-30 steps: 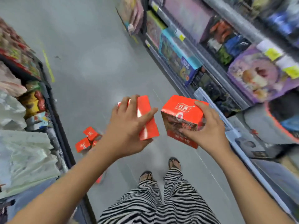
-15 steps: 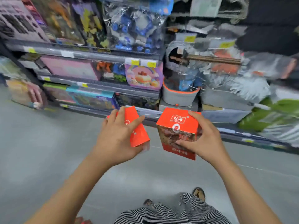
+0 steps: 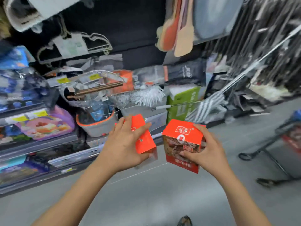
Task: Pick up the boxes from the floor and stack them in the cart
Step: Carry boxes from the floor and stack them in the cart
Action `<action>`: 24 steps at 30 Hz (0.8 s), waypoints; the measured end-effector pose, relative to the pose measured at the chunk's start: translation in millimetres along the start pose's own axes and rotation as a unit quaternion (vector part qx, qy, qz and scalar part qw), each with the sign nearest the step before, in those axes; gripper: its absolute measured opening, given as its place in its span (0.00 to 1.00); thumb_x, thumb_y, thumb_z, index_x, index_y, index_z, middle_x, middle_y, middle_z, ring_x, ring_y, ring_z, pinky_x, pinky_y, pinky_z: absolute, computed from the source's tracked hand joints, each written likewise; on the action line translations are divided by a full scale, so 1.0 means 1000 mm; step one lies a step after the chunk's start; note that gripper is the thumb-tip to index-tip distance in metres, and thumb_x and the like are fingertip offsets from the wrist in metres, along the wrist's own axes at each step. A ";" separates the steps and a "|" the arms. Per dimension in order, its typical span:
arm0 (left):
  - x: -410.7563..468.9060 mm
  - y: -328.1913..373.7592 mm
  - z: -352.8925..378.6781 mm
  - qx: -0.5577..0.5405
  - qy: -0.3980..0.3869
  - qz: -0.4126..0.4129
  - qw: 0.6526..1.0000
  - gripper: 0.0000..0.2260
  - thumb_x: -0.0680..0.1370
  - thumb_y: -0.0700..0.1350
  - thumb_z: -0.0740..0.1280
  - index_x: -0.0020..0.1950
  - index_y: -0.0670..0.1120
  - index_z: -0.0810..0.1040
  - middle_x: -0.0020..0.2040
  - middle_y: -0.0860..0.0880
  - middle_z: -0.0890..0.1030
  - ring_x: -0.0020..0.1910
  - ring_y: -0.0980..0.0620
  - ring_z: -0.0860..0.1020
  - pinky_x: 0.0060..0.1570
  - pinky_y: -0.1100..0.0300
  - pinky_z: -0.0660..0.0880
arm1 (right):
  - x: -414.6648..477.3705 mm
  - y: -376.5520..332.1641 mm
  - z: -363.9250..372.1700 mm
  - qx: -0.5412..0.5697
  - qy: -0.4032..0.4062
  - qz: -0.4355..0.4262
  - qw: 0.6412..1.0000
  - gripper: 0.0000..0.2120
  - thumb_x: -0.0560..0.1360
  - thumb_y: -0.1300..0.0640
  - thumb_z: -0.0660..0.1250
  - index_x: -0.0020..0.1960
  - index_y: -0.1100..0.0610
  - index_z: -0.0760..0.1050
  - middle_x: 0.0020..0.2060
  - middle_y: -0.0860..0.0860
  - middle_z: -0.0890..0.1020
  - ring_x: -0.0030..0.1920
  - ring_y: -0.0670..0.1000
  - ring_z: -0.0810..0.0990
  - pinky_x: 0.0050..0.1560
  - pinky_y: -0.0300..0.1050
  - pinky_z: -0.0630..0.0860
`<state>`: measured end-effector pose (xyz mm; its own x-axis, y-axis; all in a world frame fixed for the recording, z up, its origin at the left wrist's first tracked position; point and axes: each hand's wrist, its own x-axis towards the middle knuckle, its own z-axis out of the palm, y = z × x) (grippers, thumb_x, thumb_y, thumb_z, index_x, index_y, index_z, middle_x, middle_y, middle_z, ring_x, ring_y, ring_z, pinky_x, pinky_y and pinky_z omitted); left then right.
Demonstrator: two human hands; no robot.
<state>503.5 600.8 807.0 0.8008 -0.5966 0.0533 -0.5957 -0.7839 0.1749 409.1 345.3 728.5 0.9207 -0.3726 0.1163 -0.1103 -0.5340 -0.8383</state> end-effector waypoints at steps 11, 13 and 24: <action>0.152 0.206 0.040 -0.026 -0.071 0.180 0.981 0.43 0.58 0.74 0.58 0.73 0.65 0.61 0.74 0.41 0.60 0.72 0.41 0.59 0.70 0.46 0.61 | -0.010 0.115 -0.190 -0.042 0.195 0.092 0.976 0.43 0.55 0.55 0.83 0.67 0.43 0.71 0.56 0.45 0.76 0.58 0.45 0.74 0.57 0.28 0.64; 0.177 0.238 0.045 -0.032 -0.079 0.208 0.974 0.44 0.58 0.74 0.58 0.73 0.63 0.63 0.73 0.39 0.62 0.72 0.40 0.60 0.70 0.46 0.61 | -0.012 0.138 -0.212 -0.024 0.227 0.120 0.966 0.43 0.53 0.53 0.83 0.65 0.40 0.71 0.56 0.46 0.76 0.58 0.48 0.76 0.62 0.37 0.69; 0.356 0.445 0.107 -0.016 -0.127 0.377 0.917 0.43 0.59 0.72 0.64 0.74 0.64 0.61 0.74 0.43 0.61 0.72 0.43 0.59 0.71 0.49 0.59 | 0.032 0.259 -0.366 0.019 0.369 0.196 0.908 0.46 0.51 0.42 0.81 0.66 0.38 0.68 0.60 0.48 0.77 0.59 0.49 0.77 0.59 0.56 0.77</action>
<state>516.5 21.4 798.9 0.1184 -0.9912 -0.0593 -0.9690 -0.1284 0.2109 273.2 -83.0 710.6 0.3100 -0.9432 0.1190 -0.3484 -0.2292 -0.9089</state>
